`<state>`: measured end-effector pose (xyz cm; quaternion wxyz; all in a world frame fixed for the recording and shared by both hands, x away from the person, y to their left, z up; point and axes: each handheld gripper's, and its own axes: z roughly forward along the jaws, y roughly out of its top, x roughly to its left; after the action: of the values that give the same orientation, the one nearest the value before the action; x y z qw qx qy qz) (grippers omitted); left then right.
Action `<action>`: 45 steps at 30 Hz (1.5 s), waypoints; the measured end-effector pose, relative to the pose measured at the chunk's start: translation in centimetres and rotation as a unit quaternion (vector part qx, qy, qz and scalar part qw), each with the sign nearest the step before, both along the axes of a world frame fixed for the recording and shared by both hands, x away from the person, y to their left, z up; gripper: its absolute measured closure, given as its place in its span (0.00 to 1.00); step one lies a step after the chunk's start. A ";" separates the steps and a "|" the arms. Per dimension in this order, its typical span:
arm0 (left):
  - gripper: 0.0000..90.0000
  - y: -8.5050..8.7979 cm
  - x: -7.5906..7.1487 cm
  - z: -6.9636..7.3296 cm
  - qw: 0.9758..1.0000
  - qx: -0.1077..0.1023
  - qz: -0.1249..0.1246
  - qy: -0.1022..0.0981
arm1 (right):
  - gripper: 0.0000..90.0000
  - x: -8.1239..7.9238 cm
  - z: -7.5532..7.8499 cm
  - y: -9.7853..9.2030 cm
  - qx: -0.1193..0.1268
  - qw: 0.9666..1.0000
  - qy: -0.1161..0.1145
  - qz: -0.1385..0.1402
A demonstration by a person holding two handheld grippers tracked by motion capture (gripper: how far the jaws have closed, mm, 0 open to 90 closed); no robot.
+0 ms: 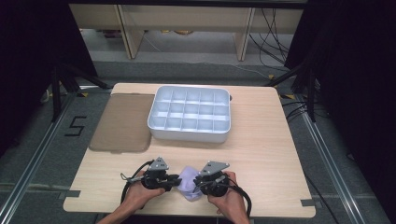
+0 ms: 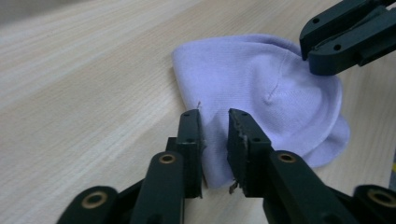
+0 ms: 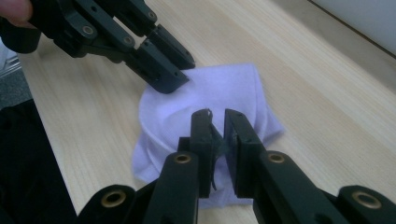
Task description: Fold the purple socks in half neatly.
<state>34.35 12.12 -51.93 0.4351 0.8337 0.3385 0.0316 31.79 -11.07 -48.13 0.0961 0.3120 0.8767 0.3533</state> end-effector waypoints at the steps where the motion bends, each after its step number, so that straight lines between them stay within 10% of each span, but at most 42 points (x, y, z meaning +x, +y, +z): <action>1: 0.90 0.0 0.0 0.0 1.000 0.000 0.000 0.000 | 0.92 0.0 0.0 0.0 0.000 1.000 0.000 0.000; 12: 0.94 0.7 0.0 1.1 1.000 -0.002 -0.006 -0.015 | 0.97 -0.5 -0.2 2.1 0.037 0.998 -0.005 0.044; 16: 0.94 1.0 0.0 1.5 1.000 -0.001 -0.012 -0.025 | 0.99 -1.3 -1.5 4.4 -0.029 0.998 0.017 0.051; 19: 0.94 1.0 -0.1 1.7 1.000 0.003 -0.012 -0.029 | 0.99 -1.0 -2.1 4.8 -0.027 0.996 0.006 0.079; 27: 0.94 0.9 -0.3 2.1 0.999 0.008 -0.026 -0.039 | 0.99 1.3 0.2 1.9 -0.013 0.999 -0.040 -0.006; 31: 0.94 0.9 -0.4 2.3 0.999 0.008 -0.029 -0.040 | 0.99 2.6 -1.6 1.6 -0.044 0.999 -0.025 -0.007; 37: 0.94 1.0 -0.3 2.4 0.999 0.004 -0.020 -0.040 | 0.98 1.7 0.0 0.9 -0.020 0.999 -0.042 -0.012; 45: 0.94 1.0 -0.4 2.6 0.999 -0.001 -0.026 -0.047 | 0.98 -0.3 -0.5 -0.3 -0.005 1.000 -0.009 -0.004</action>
<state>33.91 13.09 -49.38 0.4517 0.8394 0.2964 0.0590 31.46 -11.33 -48.59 0.1069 0.3123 0.8762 0.3512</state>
